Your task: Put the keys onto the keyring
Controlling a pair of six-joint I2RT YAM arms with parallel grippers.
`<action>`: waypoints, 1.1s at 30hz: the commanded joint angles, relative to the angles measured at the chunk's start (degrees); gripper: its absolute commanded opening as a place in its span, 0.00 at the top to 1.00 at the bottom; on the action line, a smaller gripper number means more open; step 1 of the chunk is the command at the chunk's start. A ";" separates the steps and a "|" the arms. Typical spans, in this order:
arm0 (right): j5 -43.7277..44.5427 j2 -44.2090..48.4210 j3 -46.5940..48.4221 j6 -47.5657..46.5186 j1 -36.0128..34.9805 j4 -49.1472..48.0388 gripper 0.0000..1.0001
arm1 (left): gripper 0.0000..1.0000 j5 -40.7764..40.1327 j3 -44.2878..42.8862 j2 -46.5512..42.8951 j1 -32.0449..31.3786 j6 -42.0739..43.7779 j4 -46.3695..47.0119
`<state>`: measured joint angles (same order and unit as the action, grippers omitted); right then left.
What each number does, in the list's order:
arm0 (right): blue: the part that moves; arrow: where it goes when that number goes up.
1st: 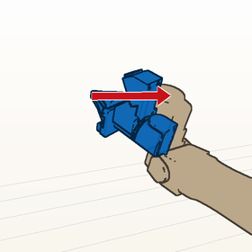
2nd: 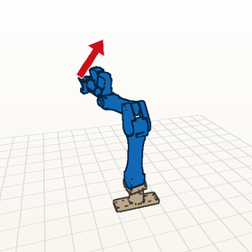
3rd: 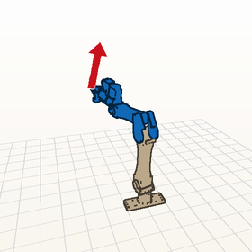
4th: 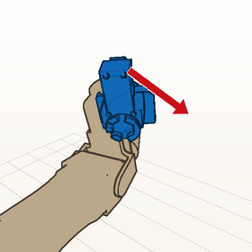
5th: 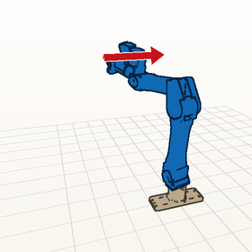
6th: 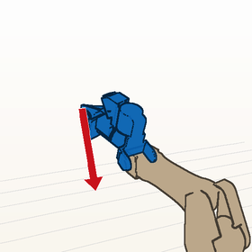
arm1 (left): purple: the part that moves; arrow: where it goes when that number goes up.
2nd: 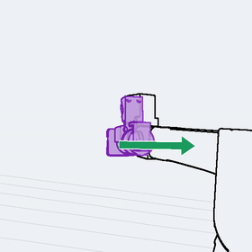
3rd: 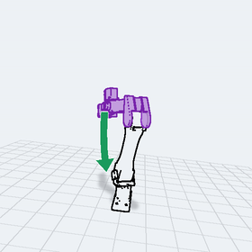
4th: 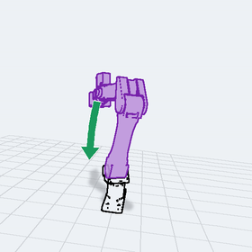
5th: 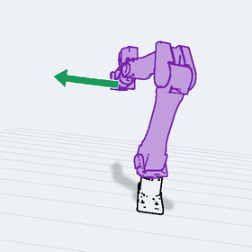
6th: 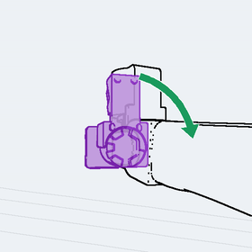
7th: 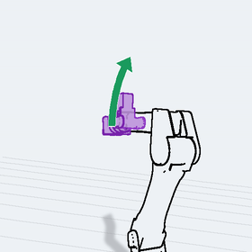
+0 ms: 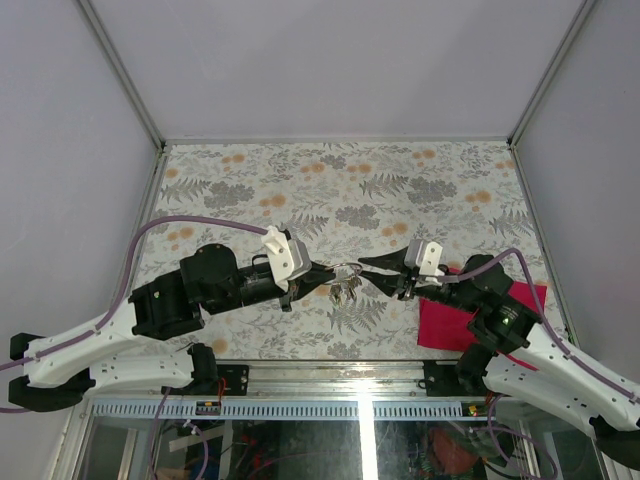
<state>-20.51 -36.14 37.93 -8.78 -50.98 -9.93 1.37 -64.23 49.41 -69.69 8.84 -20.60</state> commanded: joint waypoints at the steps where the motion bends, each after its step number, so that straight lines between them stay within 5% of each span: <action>1: -0.32 0.22 -0.18 1.12 -0.15 -5.01 0.69 | 1.00 -1.34 -1.79 -0.38 0.17 0.10 4.34; 21: -1.62 0.67 -5.06 2.25 -0.14 -13.12 0.64 | 1.00 -2.50 -1.24 0.21 0.23 -0.99 6.20; 28: 0.00 0.76 -5.20 1.98 -0.14 -15.63 0.72 | 1.00 -2.49 -1.40 0.66 0.18 -0.99 6.09; 33: 0.12 1.17 -4.79 1.03 -0.16 -14.40 0.89 | 1.00 -2.68 -1.34 0.54 0.17 -0.89 5.93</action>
<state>-21.67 -35.77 32.53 -7.31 -51.00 -20.47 -0.51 -64.23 50.30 -69.69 8.54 -19.97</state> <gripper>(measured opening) 0.168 0.036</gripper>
